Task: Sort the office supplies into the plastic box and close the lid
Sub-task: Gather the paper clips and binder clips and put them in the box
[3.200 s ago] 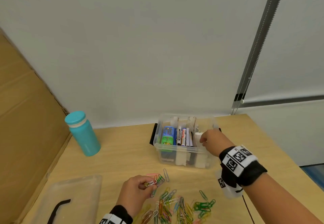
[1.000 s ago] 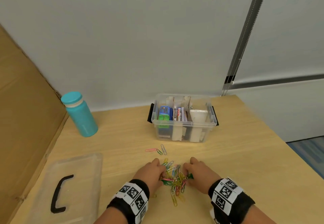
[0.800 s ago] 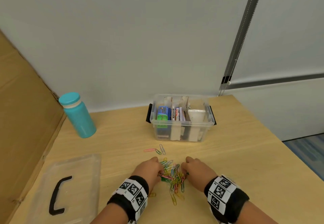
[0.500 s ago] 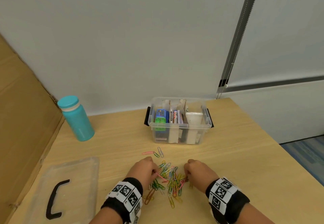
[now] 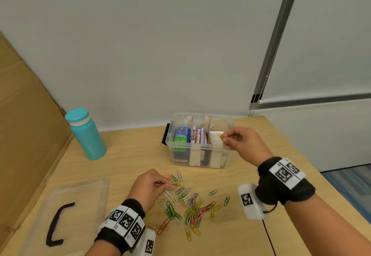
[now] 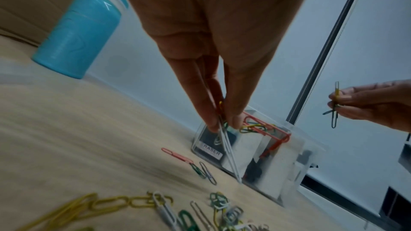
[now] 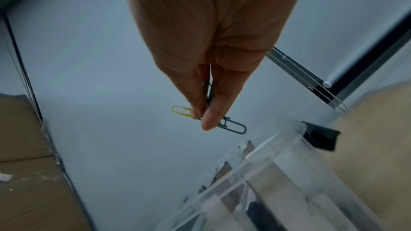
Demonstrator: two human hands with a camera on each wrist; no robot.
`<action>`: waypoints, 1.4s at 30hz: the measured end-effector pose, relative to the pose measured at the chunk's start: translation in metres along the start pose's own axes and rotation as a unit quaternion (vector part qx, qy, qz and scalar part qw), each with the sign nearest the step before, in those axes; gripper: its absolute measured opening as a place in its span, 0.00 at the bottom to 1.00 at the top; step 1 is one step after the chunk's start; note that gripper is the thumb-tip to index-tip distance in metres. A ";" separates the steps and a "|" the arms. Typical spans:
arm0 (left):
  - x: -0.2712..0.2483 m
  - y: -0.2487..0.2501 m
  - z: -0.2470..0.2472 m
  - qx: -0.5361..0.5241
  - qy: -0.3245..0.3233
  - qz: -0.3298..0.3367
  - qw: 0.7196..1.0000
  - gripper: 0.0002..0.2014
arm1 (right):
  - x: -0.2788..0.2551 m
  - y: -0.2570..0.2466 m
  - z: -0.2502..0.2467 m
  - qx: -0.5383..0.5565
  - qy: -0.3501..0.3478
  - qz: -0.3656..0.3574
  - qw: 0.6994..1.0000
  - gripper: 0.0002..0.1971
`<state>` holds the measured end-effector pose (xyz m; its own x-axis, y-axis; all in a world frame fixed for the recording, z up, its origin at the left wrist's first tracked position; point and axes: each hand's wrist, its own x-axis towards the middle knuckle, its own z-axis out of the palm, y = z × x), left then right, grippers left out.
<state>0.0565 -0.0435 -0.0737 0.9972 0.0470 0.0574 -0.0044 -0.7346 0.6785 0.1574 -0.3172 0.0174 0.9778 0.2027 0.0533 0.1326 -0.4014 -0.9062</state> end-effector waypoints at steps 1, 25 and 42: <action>0.000 0.001 0.000 0.000 0.004 -0.003 1.000 0.04 | 0.010 -0.001 0.000 -0.003 0.020 -0.010 1.000 0.05; 0.058 0.118 -0.005 -0.095 0.072 0.078 0.990 0.05 | 0.013 0.091 0.016 -0.297 0.058 -0.097 0.948 0.26; 0.166 0.169 0.064 0.301 -0.194 0.081 0.930 0.14 | 0.015 0.096 0.017 -0.350 0.088 -0.110 0.926 0.34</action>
<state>0.2263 -0.2033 0.0032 0.9389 -0.2601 -0.2253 -0.2318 -0.9619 0.1447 0.1821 -0.3379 -0.0758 0.9175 0.2255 0.3278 0.3451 -0.8610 -0.3736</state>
